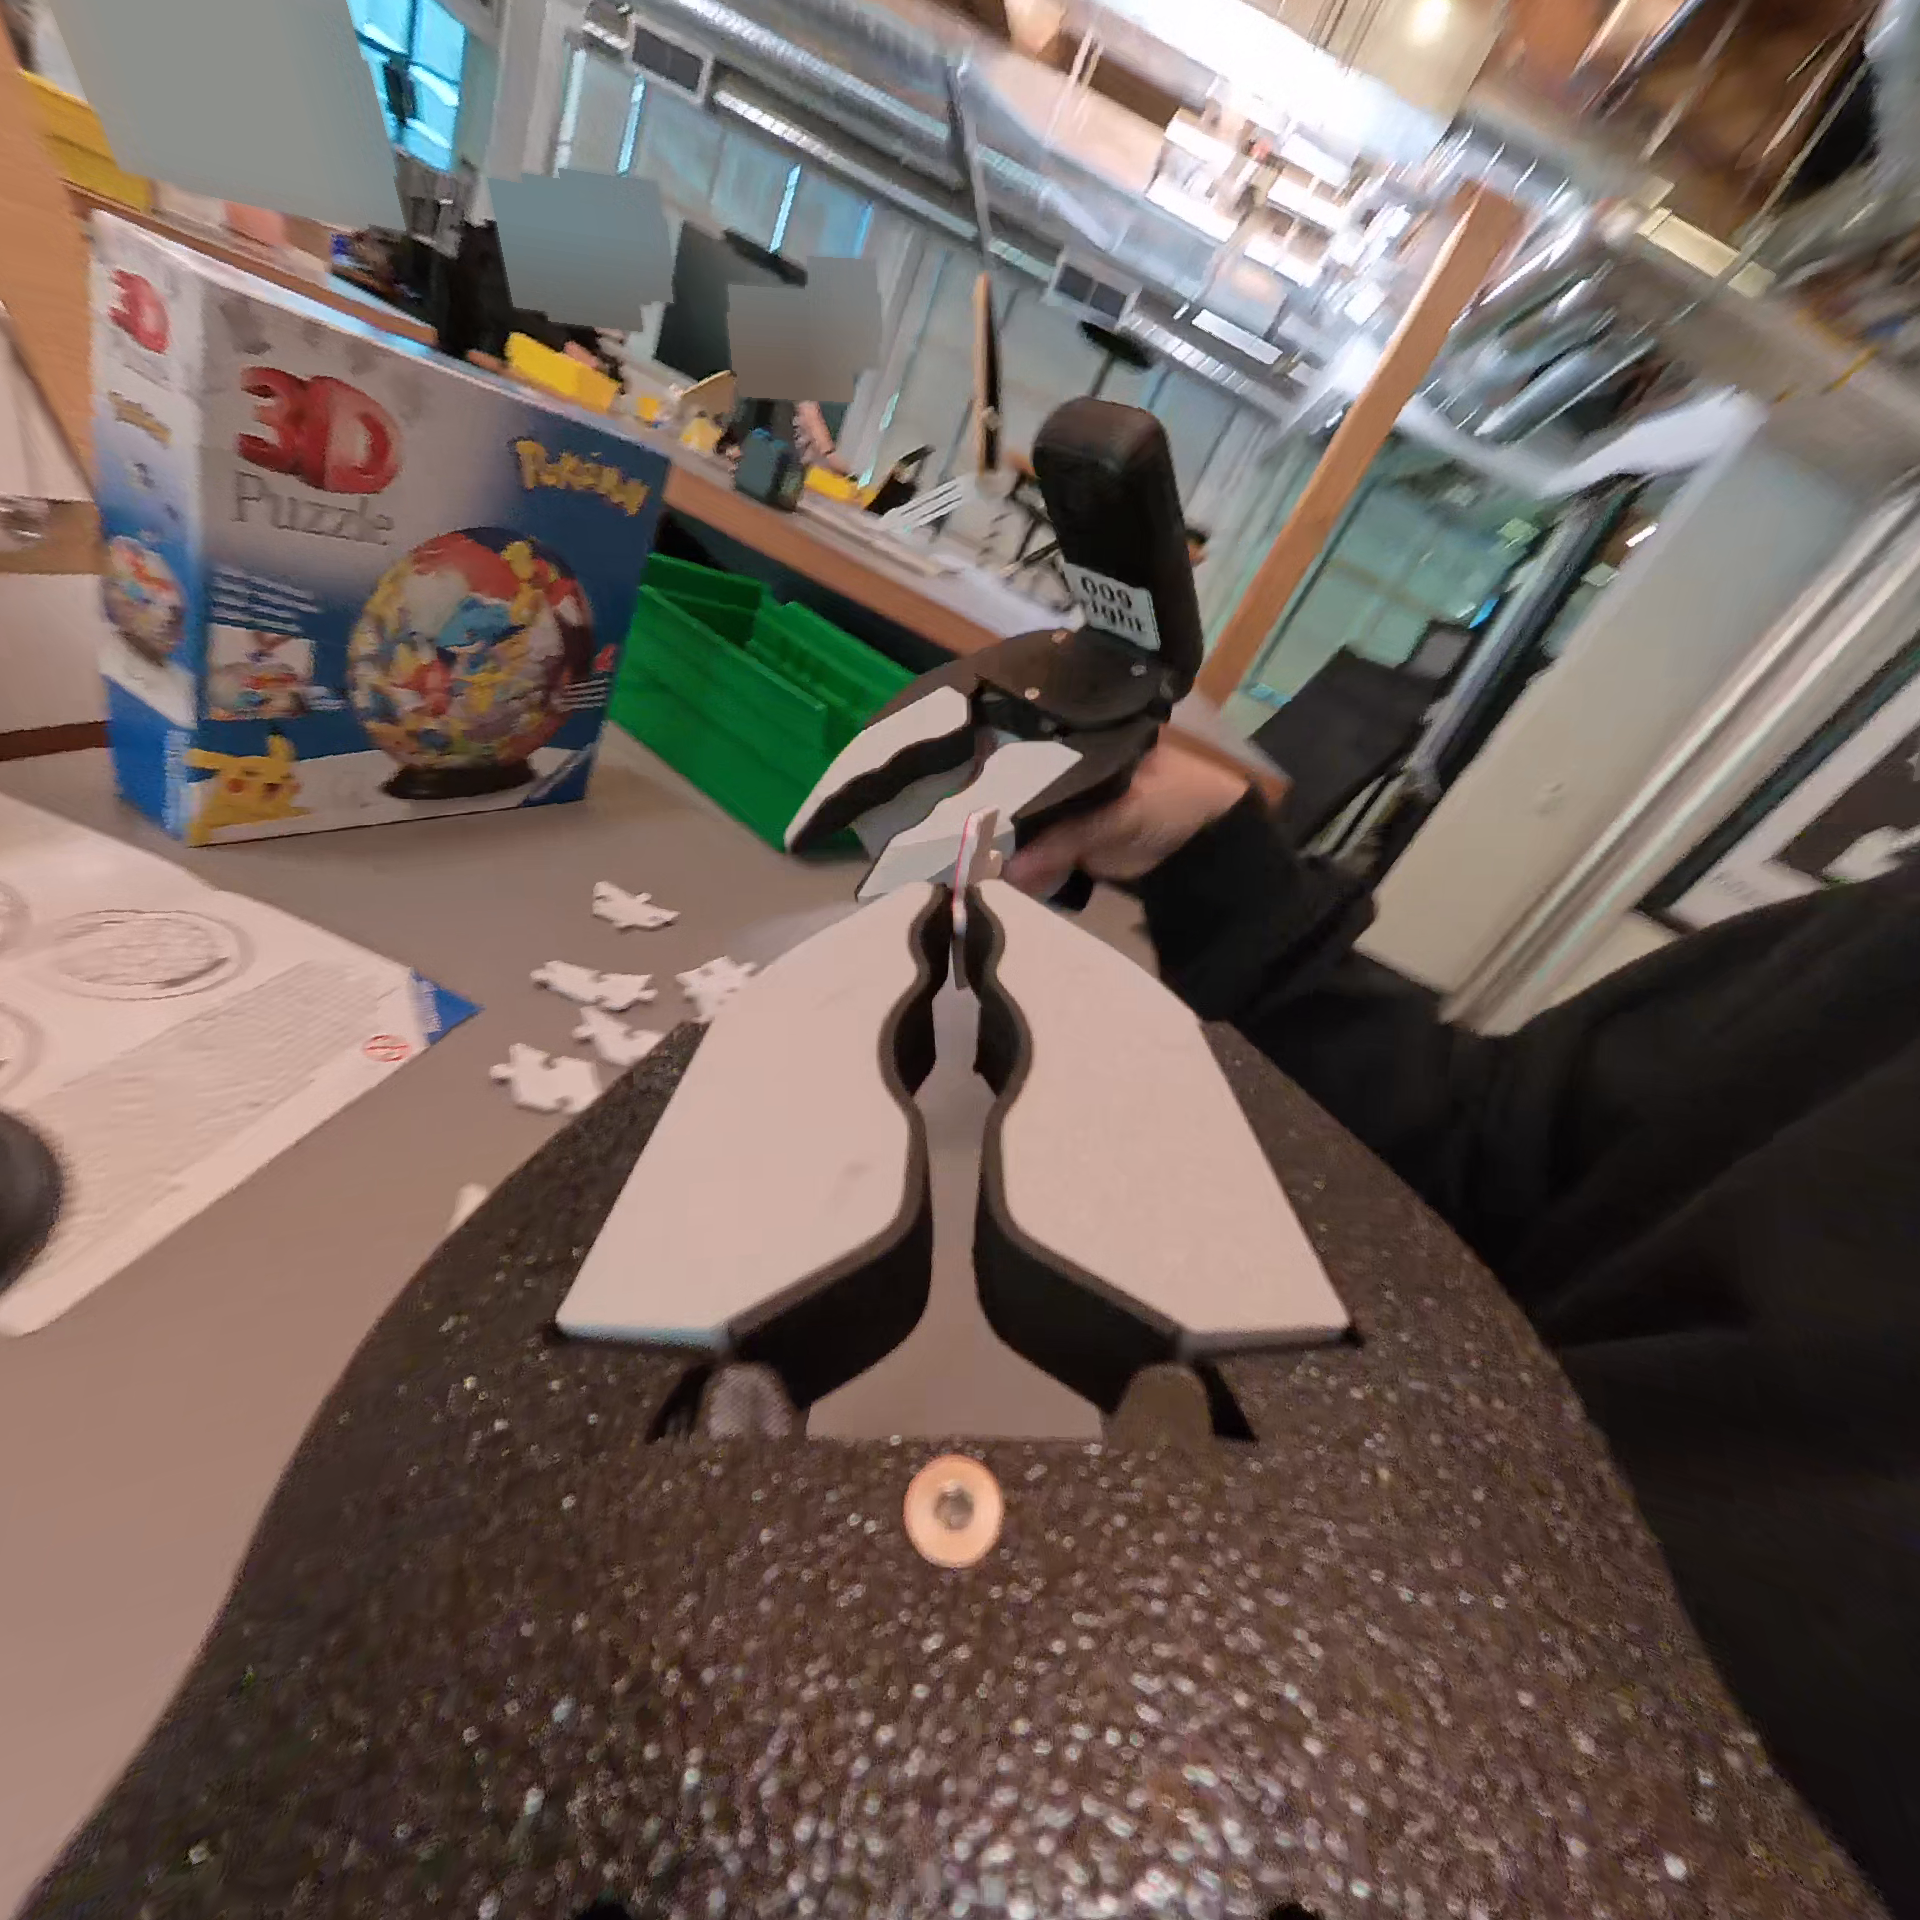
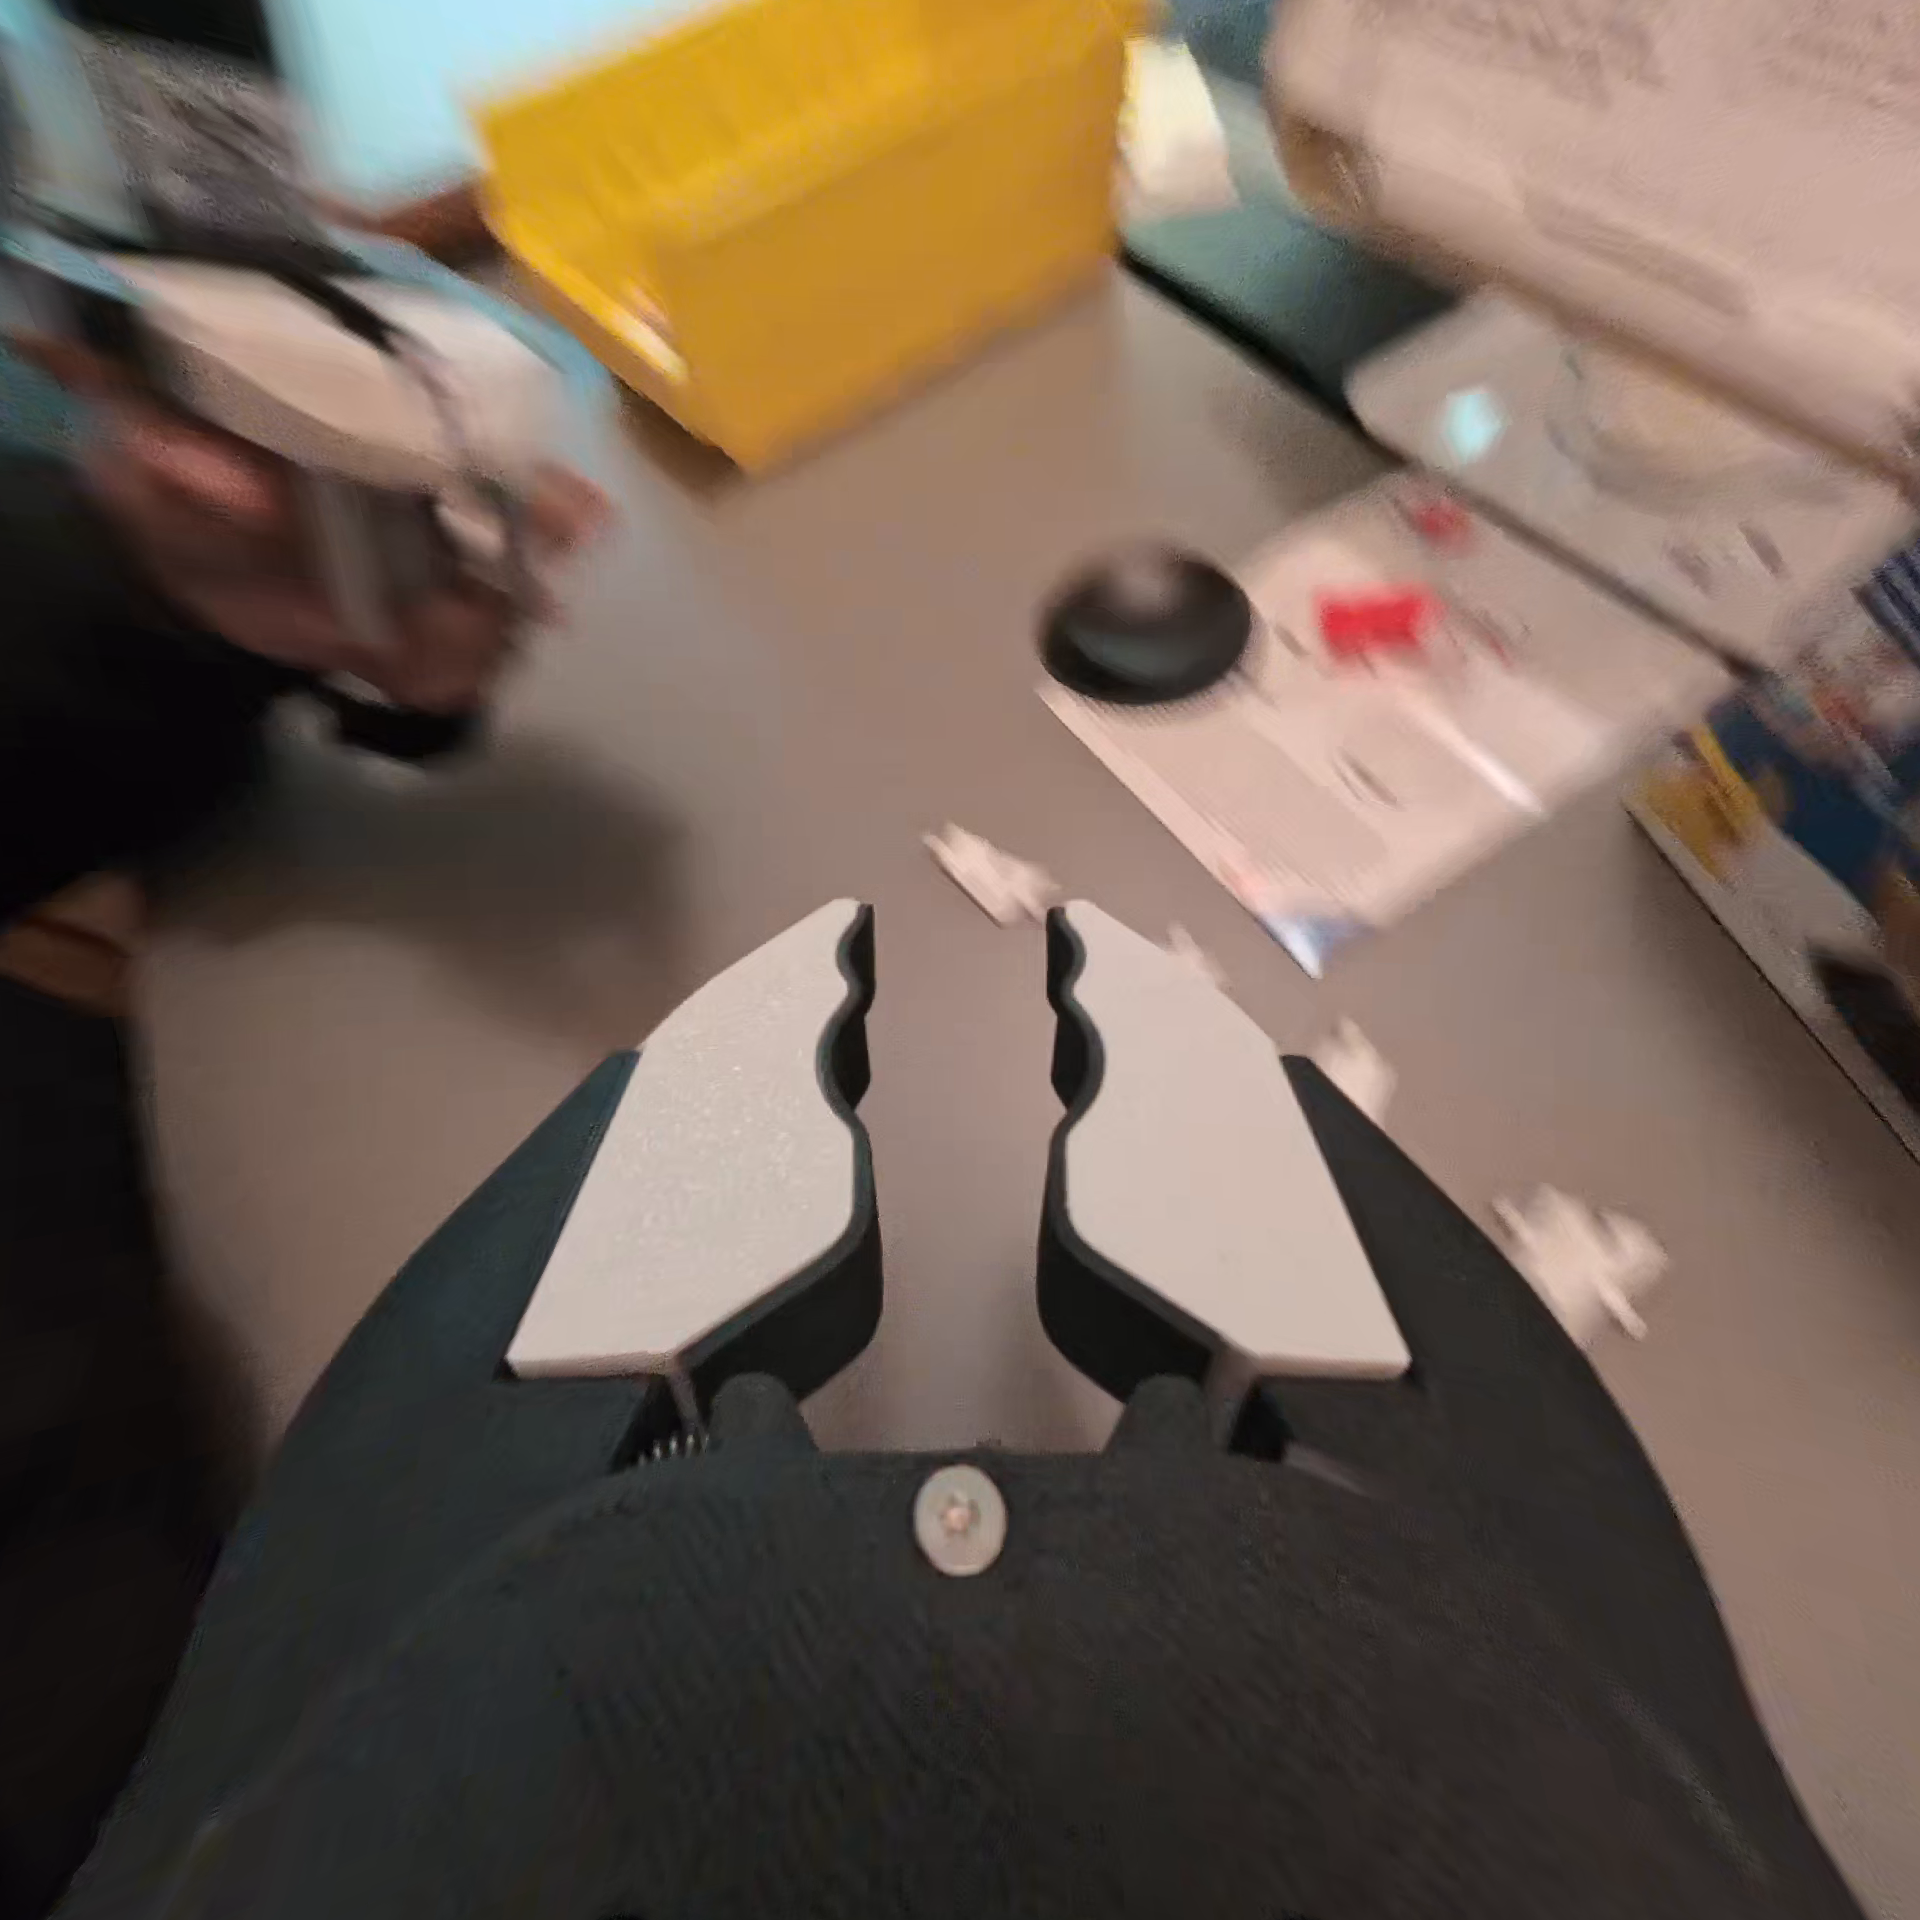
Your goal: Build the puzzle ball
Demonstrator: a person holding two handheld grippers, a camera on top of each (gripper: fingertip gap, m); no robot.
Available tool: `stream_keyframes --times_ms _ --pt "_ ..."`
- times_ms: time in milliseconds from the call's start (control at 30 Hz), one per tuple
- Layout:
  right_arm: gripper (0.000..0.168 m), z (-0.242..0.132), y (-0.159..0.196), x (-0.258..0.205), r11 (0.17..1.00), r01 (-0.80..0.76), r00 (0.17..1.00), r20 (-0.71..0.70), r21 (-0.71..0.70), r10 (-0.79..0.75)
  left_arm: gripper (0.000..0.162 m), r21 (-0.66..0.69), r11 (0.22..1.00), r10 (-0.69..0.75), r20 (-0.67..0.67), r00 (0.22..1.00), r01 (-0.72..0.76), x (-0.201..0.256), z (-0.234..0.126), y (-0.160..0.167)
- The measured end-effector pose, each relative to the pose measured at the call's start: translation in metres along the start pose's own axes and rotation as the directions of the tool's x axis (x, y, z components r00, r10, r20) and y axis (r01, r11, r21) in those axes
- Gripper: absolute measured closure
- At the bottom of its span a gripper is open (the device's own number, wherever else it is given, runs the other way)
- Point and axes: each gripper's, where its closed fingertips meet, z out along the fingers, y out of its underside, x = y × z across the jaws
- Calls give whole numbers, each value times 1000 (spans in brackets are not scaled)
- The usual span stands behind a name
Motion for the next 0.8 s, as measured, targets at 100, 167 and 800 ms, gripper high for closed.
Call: stream_keyframes --times_ms 100,167,800 --pt "146 8 -37 -47 982 32 990 129 186 -57 161 42 995 -93 -55 994 96 3 3 -6" --pt "154 14 -46 -59 973 42 988 137 227 -75 161 33 994 -103 -55 993 105 3 4 -4" --pt "163 27 -60 -76 945 -69 979 206 319 1 161 115 992 -46 22 999 43 0 4 -11"
